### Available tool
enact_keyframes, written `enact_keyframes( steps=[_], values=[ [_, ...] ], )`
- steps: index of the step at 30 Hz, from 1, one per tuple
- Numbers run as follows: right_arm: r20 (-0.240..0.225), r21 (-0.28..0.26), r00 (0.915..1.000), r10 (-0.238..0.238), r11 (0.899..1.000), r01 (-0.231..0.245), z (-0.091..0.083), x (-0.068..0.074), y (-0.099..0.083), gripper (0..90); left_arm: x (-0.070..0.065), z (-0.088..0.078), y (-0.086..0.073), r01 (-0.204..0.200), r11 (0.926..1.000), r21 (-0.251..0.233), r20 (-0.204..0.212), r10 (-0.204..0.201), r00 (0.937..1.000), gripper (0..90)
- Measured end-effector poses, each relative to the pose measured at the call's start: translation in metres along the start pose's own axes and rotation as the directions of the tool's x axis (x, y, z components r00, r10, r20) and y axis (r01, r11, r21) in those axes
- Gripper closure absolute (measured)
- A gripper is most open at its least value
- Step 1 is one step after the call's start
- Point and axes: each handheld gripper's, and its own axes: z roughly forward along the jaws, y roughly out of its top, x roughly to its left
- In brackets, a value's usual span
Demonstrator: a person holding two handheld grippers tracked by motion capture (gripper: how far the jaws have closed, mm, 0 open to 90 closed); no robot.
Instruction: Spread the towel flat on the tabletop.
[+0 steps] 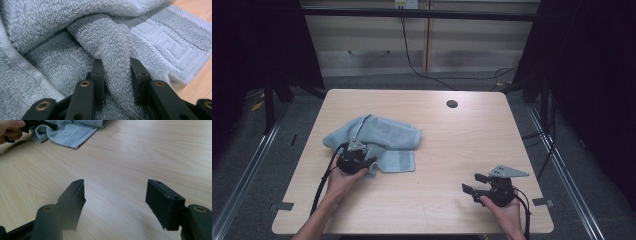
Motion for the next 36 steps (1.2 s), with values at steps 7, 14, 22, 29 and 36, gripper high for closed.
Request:
enact_keyframes(
  steps=[7,14,22,29,36],
  values=[
    [-0.007,0.003,1.0000,0.005,1.000,-0.005,0.000,0.001,0.000,31.0,-0.009,-0.008,-0.013,0.033,0.9989,-0.034,0.098,-0.030,0.9947,70.9],
    [-0.014,0.006,0.9999,0.004,1.000,-0.004,0.001,0.003,0.000,31.0,-0.024,-0.019,-0.024,0.032,0.9985,-0.045,0.181,-0.023,0.9832,71.1],
    [-0.025,0.011,0.9997,0.001,1.000,0.000,0.002,0.005,0.000,31.0,-0.036,-0.029,-0.031,0.008,0.9996,-0.027,0.244,-0.001,0.9699,71.0],
    [-0.041,0.011,0.9991,-0.009,1.000,0.009,0.003,0.009,0.003,31.0,-0.046,-0.037,-0.039,-0.003,0.9997,-0.023,0.292,0.009,0.9565,71.0],
    [-0.085,0.041,0.9955,-0.042,0.998,0.046,0.009,0.021,0.008,34.5,-0.049,-0.055,-0.052,-0.031,0.9995,-0.004,0.321,0.030,0.9467,71.0]
  ],
)
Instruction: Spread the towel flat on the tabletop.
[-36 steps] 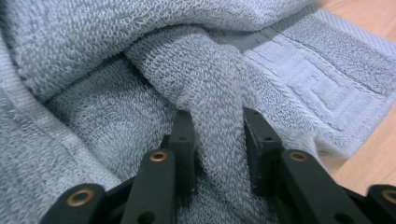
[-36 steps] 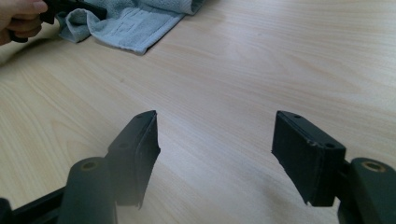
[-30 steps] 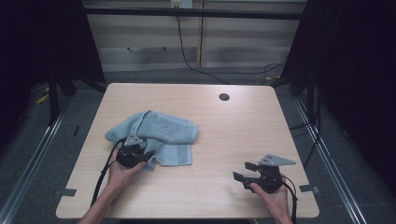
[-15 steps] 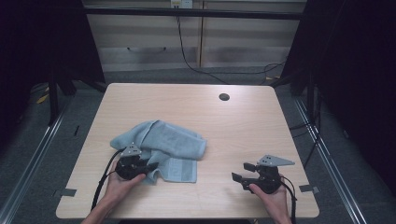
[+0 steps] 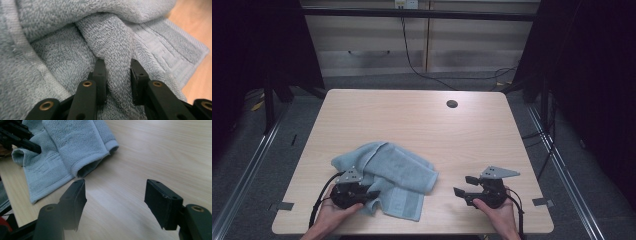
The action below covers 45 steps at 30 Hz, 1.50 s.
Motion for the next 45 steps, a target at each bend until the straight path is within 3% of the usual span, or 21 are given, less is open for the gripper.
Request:
enact_keyframes(
  steps=[7,10,13,14,16,17,20,26,27,28,29,30,31,32,33,35,36,40,42,43,45],
  values=[
    [-0.075,0.010,0.9950,-0.066,0.998,0.067,0.028,0.019,0.019,35.1,0.007,-0.001,0.002,0.014,0.9999,-0.009,0.017,-0.014,0.9998,71.3],
    [-0.123,0.024,0.9864,-0.109,0.993,0.113,0.056,0.029,0.034,31.0,0.008,-0.001,0.002,0.012,0.9999,-0.012,0.014,-0.012,0.9998,71.2],
    [-0.150,0.050,0.9829,-0.107,0.992,0.115,0.079,0.030,0.042,26.4,0.008,-0.001,0.002,0.021,0.9996,-0.017,0.015,-0.021,0.9997,71.1],
    [-0.150,0.050,0.9829,-0.107,0.992,0.115,0.079,0.030,0.042,26.4,0.008,-0.001,0.002,0.022,0.9996,-0.018,0.016,-0.022,0.9996,71.1],
    [-0.162,0.059,0.9787,-0.126,0.989,0.137,0.100,0.031,0.044,25.2,0.009,-0.001,0.003,0.028,0.9995,-0.016,0.018,-0.028,0.9994,71.1],
    [-0.162,0.059,0.9787,-0.126,0.989,0.137,0.100,0.031,0.044,25.2,0.009,-0.001,0.003,0.028,0.9995,-0.016,0.018,-0.028,0.9994,71.2],
    [-0.170,0.106,0.9768,-0.130,0.983,0.149,0.123,0.035,0.040,19.7,0.011,0.000,0.004,0.040,0.9990,-0.022,0.021,-0.040,0.9990,71.4],
    [-0.119,0.115,0.9715,-0.205,0.969,0.218,0.125,0.045,0.037,20.0,0.015,-0.001,0.007,0.069,0.9965,-0.047,0.036,-0.068,0.9971,71.4],
    [-0.098,0.114,0.9680,-0.231,0.964,0.241,0.126,0.048,0.036,20.7,0.015,-0.001,0.007,0.073,0.9959,-0.054,0.038,-0.071,0.9968,71.4],
    [-0.048,0.121,0.9630,-0.265,0.955,0.269,0.126,0.053,0.034,27.8,0.016,-0.002,0.008,0.074,0.9956,-0.058,0.038,-0.071,0.9967,71.7],
    [-0.048,0.121,0.9630,-0.265,0.955,0.269,0.126,0.053,0.034,27.8,0.016,-0.002,0.009,0.077,0.9949,-0.065,0.035,-0.075,0.9966,71.7],
    [-0.033,0.115,0.9662,-0.256,0.959,0.258,0.124,0.054,0.035,45.7,0.016,-0.003,0.011,0.085,0.9934,-0.077,0.038,-0.083,0.9959,72.1],
    [-0.033,0.115,0.9662,-0.256,0.959,0.258,0.124,0.054,0.035,45.7,0.016,-0.003,0.011,0.085,0.9934,-0.077,0.038,-0.083,0.9959,72.2],
    [-0.035,0.108,0.9673,-0.251,0.961,0.253,0.123,0.052,0.035,52.2,0.017,-0.004,0.012,0.080,0.9937,-0.079,0.040,-0.077,0.9963,72.2],
    [-0.063,0.104,0.9735,-0.220,0.969,0.225,0.120,0.048,0.036,65.9,0.016,-0.005,0.013,0.075,0.9936,-0.085,0.044,-0.072,0.9965,72.6],
    [-0.074,0.096,0.9756,-0.206,0.972,0.213,0.118,0.046,0.037,68.4,0.015,-0.007,0.013,0.075,0.9925,-0.097,0.040,-0.071,0.9967,72.7],
    [-0.110,0.071,0.9792,-0.170,0.981,0.179,0.111,0.041,0.043,68.9,0.015,-0.012,0.015,0.072,0.9899,-0.122,0.047,-0.066,0.9967,73.0],
    [-0.127,0.001,0.9797,-0.155,0.988,0.156,0.087,0.035,0.064,71.1,0.015,-0.021,0.019,0.069,0.9849,-0.159,0.056,-0.061,0.9966,74.0],
    [-0.127,-0.015,0.9808,-0.148,0.989,0.148,0.082,0.034,0.069,72.0,0.014,-0.024,0.021,0.066,0.9833,-0.170,0.061,-0.056,0.9966,74.1],
    [-0.113,-0.039,0.9783,-0.173,0.985,0.170,0.070,0.034,0.082,73.6,0.012,-0.030,0.026,0.057,0.9786,-0.198,0.062,-0.045,0.9970,74.5],
    [-0.097,-0.069,0.9797,-0.176,0.983,0.170,0.061,0.034,0.092,74.5,0.013,-0.041,0.032,0.052,0.9714,-0.231,0.055,-0.040,0.9977,74.7]
  ],
)
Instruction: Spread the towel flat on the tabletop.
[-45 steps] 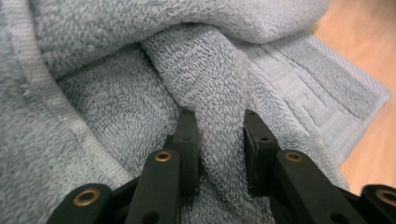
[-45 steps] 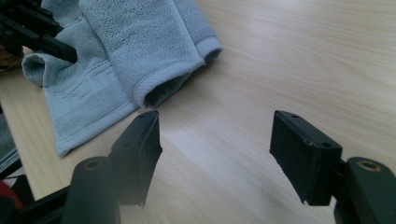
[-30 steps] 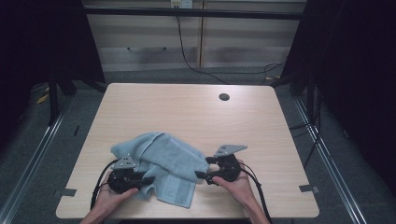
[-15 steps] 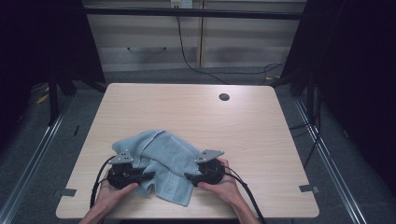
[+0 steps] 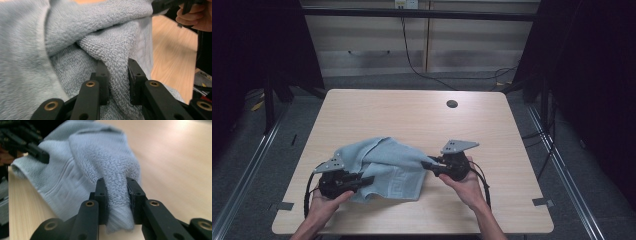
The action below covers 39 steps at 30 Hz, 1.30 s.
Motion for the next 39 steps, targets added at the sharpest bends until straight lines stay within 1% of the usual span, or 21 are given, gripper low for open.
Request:
enact_keyframes(
  steps=[6,9,12,15,17,18,20,21,22,23,24,25,26,27,30,31,32,34,35,36,39],
  values=[
    [0.061,-0.049,0.9981,0.008,0.999,-0.005,-0.028,-0.014,0.021,77.2,0.008,-0.022,0.014,0.026,0.9962,-0.083,0.001,-0.026,0.9997,76.5],
    [0.124,-0.085,0.9919,0.029,0.996,-0.018,-0.048,-0.025,0.029,77.9,0.011,-0.038,0.022,0.036,0.9900,-0.136,0.005,-0.036,0.9993,76.8],
    [0.153,-0.108,0.9871,0.046,0.994,-0.030,-0.060,-0.031,0.031,78.2,0.013,-0.048,0.027,0.040,0.9861,-0.162,0.004,-0.039,0.9992,76.8],
    [0.214,-0.153,0.9733,0.084,0.987,-0.051,-0.086,-0.044,0.035,78.5,0.017,-0.064,0.037,0.052,0.9759,-0.212,0.011,-0.051,0.9987,77.1],
    [0.235,-0.173,0.9678,0.089,0.984,-0.048,-0.097,-0.048,0.039,78.5,0.018,-0.067,0.039,0.052,0.9749,-0.217,0.007,-0.052,0.9986,77.1],
    [0.235,-0.173,0.9678,0.089,0.984,-0.048,-0.097,-0.048,0.039,78.5,0.020,-0.070,0.043,0.061,0.9703,-0.234,0.014,-0.059,0.9981,77.1],
    [0.275,-0.205,0.9553,0.110,0.977,-0.053,-0.116,-0.057,0.046,78.5,0.026,-0.077,0.050,0.079,0.9613,-0.264,0.010,-0.079,0.9968,77.0],
    [0.275,-0.205,0.9553,0.110,0.977,-0.053,-0.116,-0.057,0.046,78.5,0.026,-0.077,0.050,0.079,0.9613,-0.264,0.010,-0.079,0.9968,77.0],
    [0.298,-0.214,0.9458,0.129,0.975,-0.065,-0.122,-0.066,0.047,78.5,0.031,-0.078,0.051,0.087,0.9599,-0.267,-0.008,-0.092,0.9957,77.0],
    [0.298,-0.214,0.9458,0.129,0.975,-0.065,-0.122,-0.066,0.047,78.5,0.036,-0.078,0.050,0.102,0.9581,-0.268,-0.013,-0.109,0.9940,77.0],
    [0.310,-0.210,0.9406,0.139,0.975,-0.075,-0.123,-0.071,0.045,78.4,0.042,-0.076,0.048,0.118,0.9567,-0.266,-0.025,-0.129,0.9913,77.0],
    [0.322,-0.191,0.9341,0.155,0.977,-0.096,-0.119,-0.080,0.039,78.2,0.051,-0.070,0.041,0.123,0.9660,-0.228,-0.049,-0.137,0.9893,77.0],
    [0.322,-0.191,0.9341,0.155,0.977,-0.096,-0.119,-0.080,0.039,78.2,0.051,-0.070,0.041,0.123,0.9660,-0.228,-0.049,-0.137,0.9893,77.0],
    [0.328,-0.154,0.9307,0.161,0.981,-0.116,-0.108,-0.088,0.029,78.0,0.058,-0.059,0.029,0.142,0.9733,-0.180,-0.063,-0.155,0.9859,76.8],
    [0.327,-0.123,0.9289,0.173,0.983,-0.140,-0.094,-0.096,0.018,77.0,0.065,-0.047,0.016,0.159,0.9780,-0.136,-0.088,-0.171,0.9813,76.4],
    [0.327,-0.112,0.9275,0.181,0.982,-0.152,-0.089,-0.098,0.013,77.0,0.069,-0.041,0.009,0.182,0.9761,-0.119,-0.097,-0.194,0.9762,76.2],
    [0.314,-0.079,0.9314,0.184,0.983,-0.168,-0.073,-0.105,0.003,74.1,0.074,-0.034,0.001,0.194,0.9770,-0.089,-0.118,-0.204,0.9718,75.2],
    [0.313,-0.069,0.9304,0.190,0.982,-0.177,-0.068,-0.107,0.000,71.6,0.077,-0.032,-0.004,0.204,0.9762,-0.074,-0.124,-0.212,0.9694,74.8],
    [0.309,-0.060,0.9270,0.212,0.977,-0.204,-0.060,-0.110,-0.004,61.2,0.079,-0.030,-0.009,0.214,0.9750,-0.061,-0.124,-0.220,0.9676,73.2],
    [0.309,-0.060,0.9270,0.212,0.977,-0.204,-0.060,-0.110,-0.004,61.2,0.079,-0.030,-0.009,0.214,0.9750,-0.061,-0.124,-0.220,0.9676,72.1],
    [0.296,-0.077,0.9324,0.207,0.978,-0.193,-0.061,-0.104,-0.003,53.3,0.081,-0.034,-0.017,0.219,0.9744,-0.052,-0.113,-0.223,0.9681,72.0]
  ],
)
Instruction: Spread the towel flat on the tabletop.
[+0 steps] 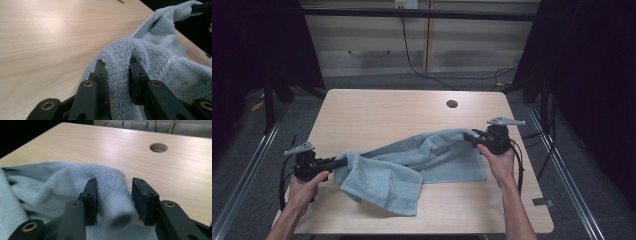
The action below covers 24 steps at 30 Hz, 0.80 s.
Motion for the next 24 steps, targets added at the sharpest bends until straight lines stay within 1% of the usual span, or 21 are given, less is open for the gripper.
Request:
enact_keyframes(
  steps=[1,2,3,4,5,6,7,9,10,11,12,13,14,15,16,18,19,21,22,23,24],
  values=[
    [0.007,-0.003,1.0000,-0.006,1.000,0.006,-0.003,0.002,0.000,49.3,0.000,-0.002,-0.001,-0.006,1.0000,0.000,-0.005,0.006,1.0000,72.1],
    [0.015,-0.006,0.9999,-0.004,1.000,0.004,-0.006,0.003,0.001,45.9,0.000,-0.004,-0.002,-0.006,1.0000,0.006,0.000,0.006,1.0000,72.5],
    [0.012,-0.012,0.9999,-0.002,1.000,0.002,-0.009,0.004,0.001,44.7,-0.001,-0.008,-0.002,-0.019,0.9997,0.013,0.000,0.019,0.9998,73.0],
    [0.020,-0.021,0.9998,-0.005,1.000,0.006,-0.015,0.007,-0.001,39.9,-0.004,-0.013,-0.005,-0.028,0.9993,0.026,-0.005,0.028,0.9996,73.4],
    [0.020,-0.021,0.9998,-0.005,1.000,0.006,-0.015,0.007,-0.001,39.9,-0.004,-0.013,-0.005,-0.028,0.9993,0.026,-0.005,0.028,0.9996,73.4],
    [0.016,-0.025,0.9999,-0.006,1.000,0.006,-0.017,0.007,-0.002,40.0,-0.006,-0.018,-0.008,-0.037,0.9987,0.037,0.001,0.037,0.9993,73.4],
    [-0.001,-0.026,1.0000,-0.005,1.000,0.005,-0.020,0.008,-0.006,40.2,-0.007,-0.022,-0.010,-0.046,0.9979,0.046,0.004,0.046,0.9989,73.4],
    [-0.022,-0.007,0.9997,-0.005,1.000,0.004,-0.019,0.011,-0.014,41.8,-0.009,-0.028,-0.016,-0.053,0.9975,0.047,0.034,0.051,0.9981,72.9],
    [-0.039,0.035,0.9992,-0.009,0.999,0.011,-0.014,0.015,-0.027,42.5,-0.011,-0.032,-0.018,-0.051,0.9982,0.031,0.048,0.049,0.9976,71.8],
    [-0.039,0.035,0.9992,-0.009,0.999,0.011,-0.014,0.015,-0.027,42.5,-0.011,-0.032,-0.018,-0.051,0.9982,0.031,0.048,0.049,0.9976,70.5],
    [-0.061,0.079,0.9981,-0.011,0.997,0.015,-0.005,0.020,-0.042,44.8,-0.012,-0.034,-0.016,-0.058,0.9982,0.012,0.060,0.058,0.9966,69.1],
    [-0.061,0.079,0.9981,-0.011,0.997,0.015,-0.005,0.020,-0.042,44.8,-0.012,-0.034,-0.016,-0.058,0.9982,0.012,0.060,0.058,0.9966,67.8],
    [-0.066,0.101,0.9978,-0.011,0.995,0.018,0.001,0.022,-0.049,44.8,-0.013,-0.035,-0.014,-0.062,0.9981,0.001,0.054,0.062,0.9966,67.8],
    [-0.068,0.125,0.9976,-0.011,0.992,0.019,0.006,0.024,-0.056,44.6,-0.014,-0.035,-0.011,-0.061,0.9981,-0.009,0.058,0.061,0.9964,65.4],
    [-0.074,0.156,0.9972,-0.003,0.988,0.015,0.015,0.028,-0.067,43.6,-0.015,-0.035,-0.005,-0.062,0.9976,-0.030,0.070,0.064,0.9955,61.5],
    [-0.078,0.165,0.9969,-0.002,0.986,0.015,0.019,0.029,-0.070,42.7,-0.016,-0.035,-0.002,-0.061,0.9973,-0.041,0.073,0.064,0.9953,55.8],
    [-0.077,0.197,0.9970,-0.011,0.980,0.026,0.029,0.034,-0.077,41.6,-0.017,-0.034,0.004,-0.051,0.9967,-0.064,0.081,0.056,0.9952,53.6],
    [-0.073,0.205,0.9972,-0.015,0.978,0.030,0.032,0.036,-0.078,41.6,-0.017,-0.033,0.007,-0.052,0.9962,-0.070,0.082,0.058,0.9949,52.7],
    [-0.071,0.234,0.9969,-0.032,0.971,0.048,0.041,0.042,-0.082,46.4,-0.019,-0.033,0.011,-0.060,0.9953,-0.076,0.076,0.066,0.9949,50.1],
    [-0.052,0.227,0.9974,-0.050,0.972,0.060,0.043,0.044,-0.083,49.3,-0.020,-0.032,0.012,-0.057,0.9952,-0.080,0.075,0.063,0.9952,49.3],
    [-0.039,0.216,0.9961,-0.079,0.973,0.086,0.047,0.046,-0.082,54.6,-0.021,-0.030,0.013,-0.066,0.9952,-0.072,0.069,0.071,0.9950,48.8]
  ],
)
